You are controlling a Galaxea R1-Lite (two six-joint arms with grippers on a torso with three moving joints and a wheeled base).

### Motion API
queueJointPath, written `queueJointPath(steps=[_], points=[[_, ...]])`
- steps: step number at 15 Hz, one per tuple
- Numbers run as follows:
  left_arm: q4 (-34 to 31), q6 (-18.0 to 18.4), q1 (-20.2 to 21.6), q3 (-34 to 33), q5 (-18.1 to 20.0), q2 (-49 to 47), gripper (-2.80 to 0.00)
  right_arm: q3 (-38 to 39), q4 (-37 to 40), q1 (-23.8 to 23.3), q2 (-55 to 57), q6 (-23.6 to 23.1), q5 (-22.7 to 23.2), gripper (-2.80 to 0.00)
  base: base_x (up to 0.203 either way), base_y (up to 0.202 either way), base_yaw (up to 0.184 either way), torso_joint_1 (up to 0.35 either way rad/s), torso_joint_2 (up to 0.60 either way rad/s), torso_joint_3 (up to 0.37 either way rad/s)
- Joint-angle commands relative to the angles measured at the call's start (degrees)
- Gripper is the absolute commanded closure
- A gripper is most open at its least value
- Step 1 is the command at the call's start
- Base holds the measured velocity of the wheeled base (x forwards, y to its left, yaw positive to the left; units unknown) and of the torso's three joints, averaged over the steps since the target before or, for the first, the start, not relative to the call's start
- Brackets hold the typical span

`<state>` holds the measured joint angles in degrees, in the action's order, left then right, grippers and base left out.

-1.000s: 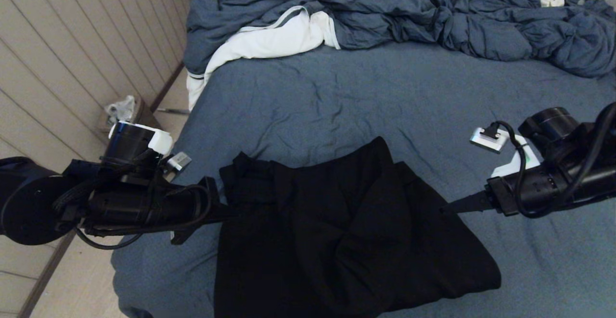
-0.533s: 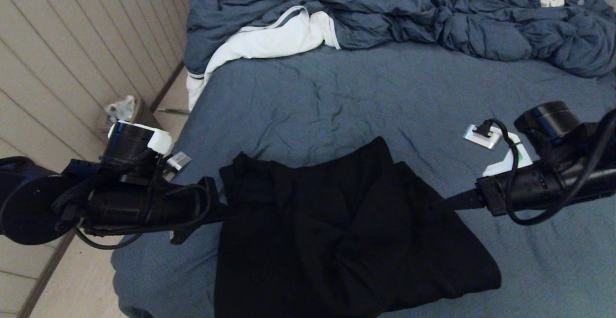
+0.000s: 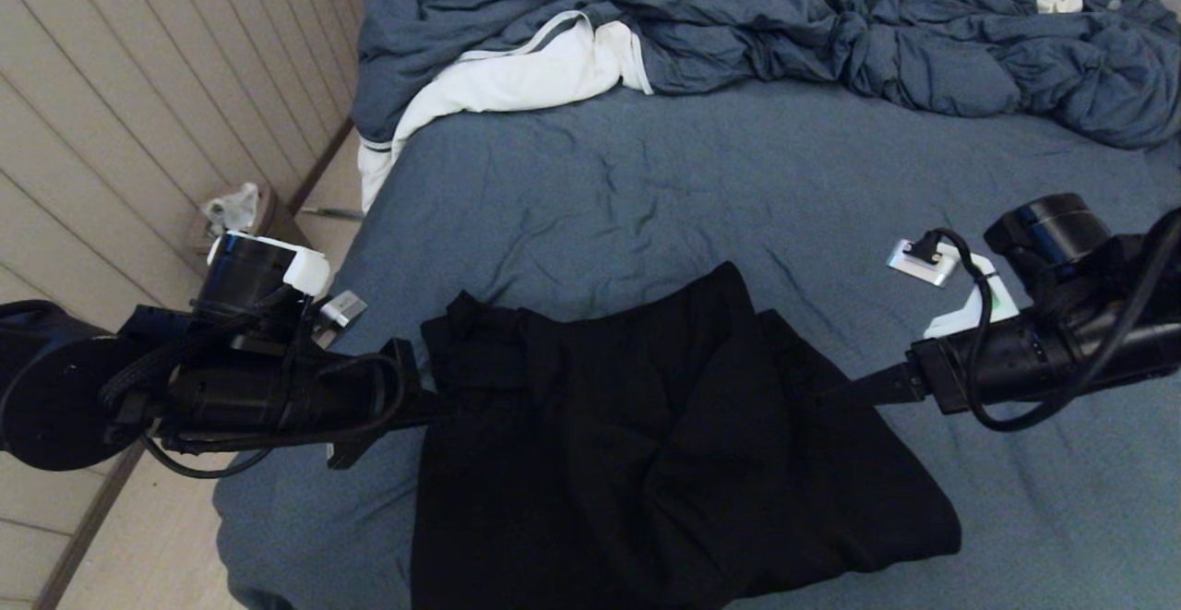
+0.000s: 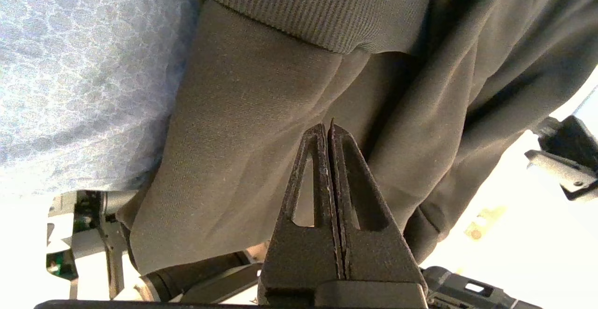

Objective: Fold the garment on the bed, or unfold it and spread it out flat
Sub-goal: Fold the black sweatshirt

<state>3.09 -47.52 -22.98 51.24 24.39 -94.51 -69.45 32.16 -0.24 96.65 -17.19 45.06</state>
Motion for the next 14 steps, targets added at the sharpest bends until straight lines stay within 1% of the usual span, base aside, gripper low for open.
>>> queueJointPath(steps=[1, 4, 11, 14], points=[[0.1, -0.3, 0.0, 0.0, 0.1, 0.1, 0.00, 0.1, 0.0, -0.2, 1.1, -0.3, 0.1, -2.80, 0.000, 0.000, 0.000, 0.000, 0.00, 0.000], [0.1, -0.3, 0.0, 0.0, 0.1, 0.1, 0.00, -0.2, -0.1, -1.0, 4.7, -0.8, -2.1, -2.80, 0.000, 0.000, 0.000, 0.000, 0.00, 0.000], [0.2, -0.3, 0.0, 0.0, 0.1, -0.3, 0.00, -0.9, 0.6, -7.1, 4.9, -3.7, -2.3, -2.80, 0.000, 0.000, 0.000, 0.000, 0.00, 0.000], [0.2, -0.2, 0.0, 0.0, 0.2, -0.4, 0.00, 1.4, 0.4, -8.8, 5.9, -4.9, -2.8, -2.80, 0.000, 0.000, 0.000, 0.000, 0.00, 0.000]])
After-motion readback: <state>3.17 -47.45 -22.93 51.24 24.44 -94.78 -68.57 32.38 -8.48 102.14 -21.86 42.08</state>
